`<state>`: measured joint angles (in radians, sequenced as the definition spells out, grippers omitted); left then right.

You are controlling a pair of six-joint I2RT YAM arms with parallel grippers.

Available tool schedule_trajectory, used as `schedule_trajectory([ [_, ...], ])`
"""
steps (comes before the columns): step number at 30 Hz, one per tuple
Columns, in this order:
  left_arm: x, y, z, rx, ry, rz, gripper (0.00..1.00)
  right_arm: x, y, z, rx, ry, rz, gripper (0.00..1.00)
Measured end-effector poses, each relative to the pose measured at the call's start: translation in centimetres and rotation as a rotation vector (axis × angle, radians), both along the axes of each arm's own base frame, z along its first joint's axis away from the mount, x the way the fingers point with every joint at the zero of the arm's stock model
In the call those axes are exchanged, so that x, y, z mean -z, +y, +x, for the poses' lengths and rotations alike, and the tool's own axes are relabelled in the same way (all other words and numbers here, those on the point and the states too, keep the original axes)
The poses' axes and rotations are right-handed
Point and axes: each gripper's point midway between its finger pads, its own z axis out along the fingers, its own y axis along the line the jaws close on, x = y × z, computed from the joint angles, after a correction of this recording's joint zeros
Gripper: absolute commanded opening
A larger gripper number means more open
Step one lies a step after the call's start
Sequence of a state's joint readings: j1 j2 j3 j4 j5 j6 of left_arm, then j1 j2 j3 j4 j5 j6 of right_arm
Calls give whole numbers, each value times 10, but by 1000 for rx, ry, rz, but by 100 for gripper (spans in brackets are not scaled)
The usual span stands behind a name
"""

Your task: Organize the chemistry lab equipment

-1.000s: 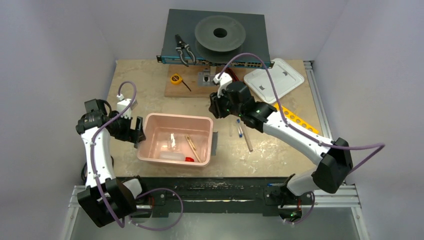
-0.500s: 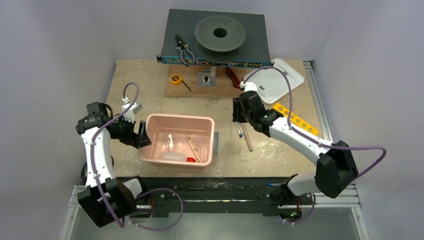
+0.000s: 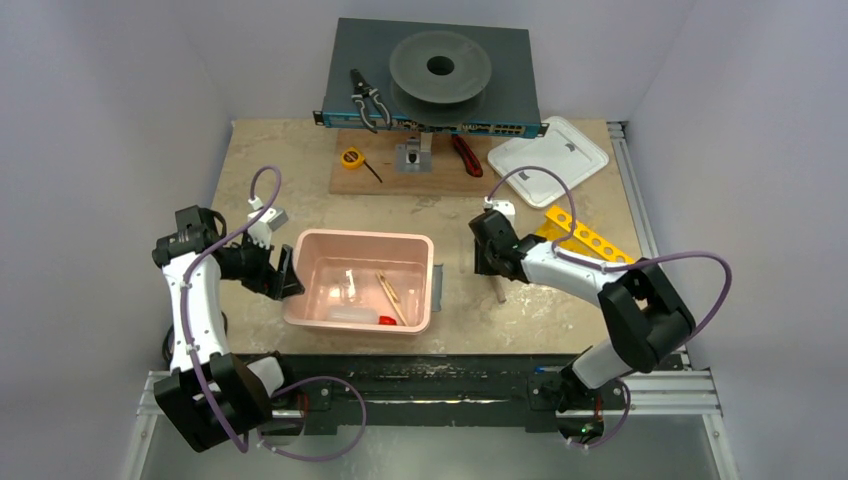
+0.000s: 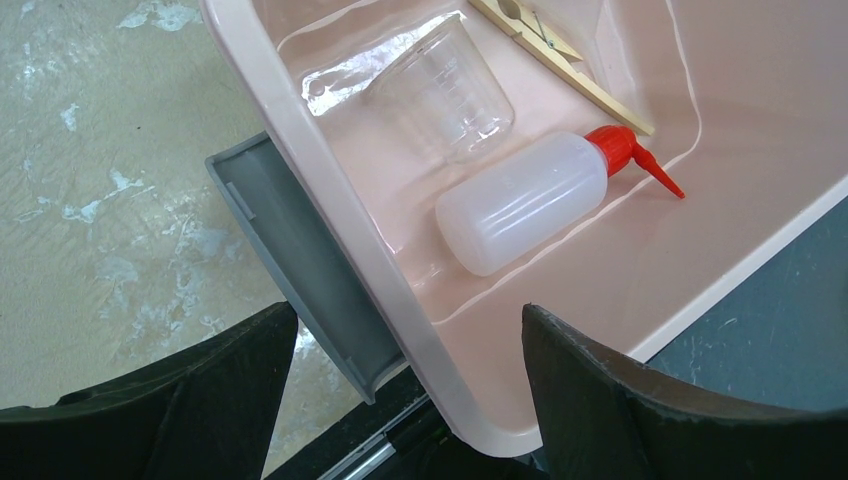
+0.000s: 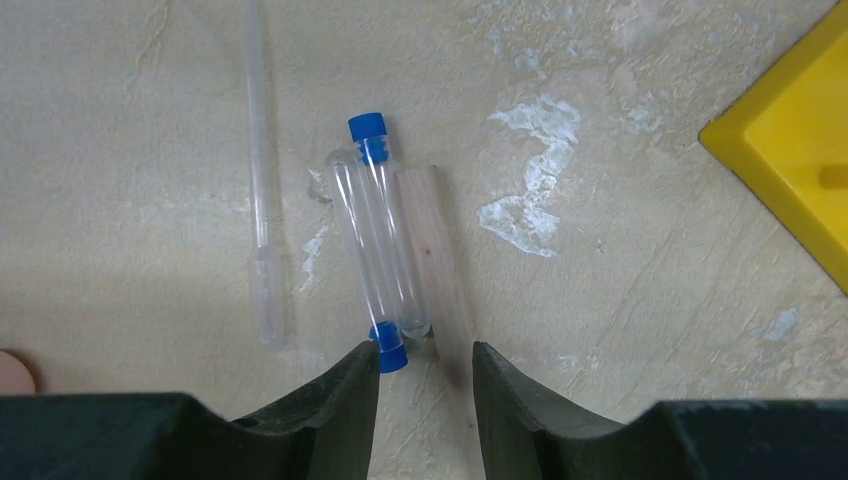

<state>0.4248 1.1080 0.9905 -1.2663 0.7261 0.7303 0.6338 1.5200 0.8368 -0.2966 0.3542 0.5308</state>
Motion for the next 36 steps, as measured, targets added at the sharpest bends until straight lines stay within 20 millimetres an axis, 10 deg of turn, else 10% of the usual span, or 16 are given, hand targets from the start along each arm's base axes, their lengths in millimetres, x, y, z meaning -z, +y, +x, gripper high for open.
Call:
schedule_trajectory([
  [18, 1, 2, -1, -5, 7, 10, 80, 21, -12, -19, 69, 38, 17, 43],
  [24, 1, 2, -1, -6, 8, 13, 80, 23, -13, -30, 71, 52, 46, 0],
  [28, 2, 3, -1, -6, 9, 16, 80, 19, -15, -33, 83, 52, 57, 0],
  [36, 2, 3, -1, -6, 10, 16, 80, -61, -13, -27, 85, -92, 160, 0],
])
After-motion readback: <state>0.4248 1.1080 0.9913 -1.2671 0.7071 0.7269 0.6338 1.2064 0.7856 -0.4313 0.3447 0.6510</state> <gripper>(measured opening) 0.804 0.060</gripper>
